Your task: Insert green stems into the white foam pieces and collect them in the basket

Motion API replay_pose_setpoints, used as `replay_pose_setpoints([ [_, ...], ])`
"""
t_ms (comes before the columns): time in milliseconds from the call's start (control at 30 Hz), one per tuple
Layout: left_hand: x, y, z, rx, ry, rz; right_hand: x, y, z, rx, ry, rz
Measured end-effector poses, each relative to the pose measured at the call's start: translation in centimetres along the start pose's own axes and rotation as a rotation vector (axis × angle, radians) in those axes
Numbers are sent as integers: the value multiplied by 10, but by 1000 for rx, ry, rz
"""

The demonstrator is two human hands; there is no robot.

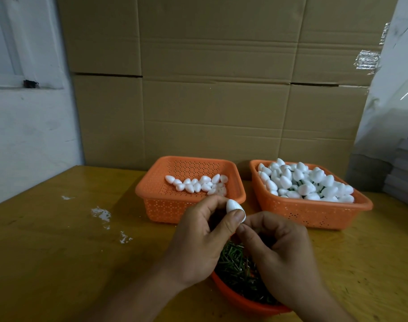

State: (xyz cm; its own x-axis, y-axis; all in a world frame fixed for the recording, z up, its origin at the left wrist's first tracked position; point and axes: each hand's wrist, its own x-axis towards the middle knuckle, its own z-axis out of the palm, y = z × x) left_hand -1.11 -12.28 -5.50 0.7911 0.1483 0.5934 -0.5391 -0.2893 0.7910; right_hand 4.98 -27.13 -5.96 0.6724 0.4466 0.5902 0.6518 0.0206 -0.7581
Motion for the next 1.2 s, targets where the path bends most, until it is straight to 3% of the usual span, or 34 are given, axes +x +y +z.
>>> replay_pose_setpoints([
  [367, -1, -4, 3, -25, 23, -51, 8, -1, -3, 115, 17, 68],
  [733, -7, -7, 5, 102, 33, -101, 78, 59, -82, -463, 409, 252],
  [1000, -8, -5, 5, 111, 32, -87, 118, 99, -123, -759, 504, 454],
  [1200, -7, -6, 4, 120, -2, -94, 132, 101, -122, -787, 405, 557],
])
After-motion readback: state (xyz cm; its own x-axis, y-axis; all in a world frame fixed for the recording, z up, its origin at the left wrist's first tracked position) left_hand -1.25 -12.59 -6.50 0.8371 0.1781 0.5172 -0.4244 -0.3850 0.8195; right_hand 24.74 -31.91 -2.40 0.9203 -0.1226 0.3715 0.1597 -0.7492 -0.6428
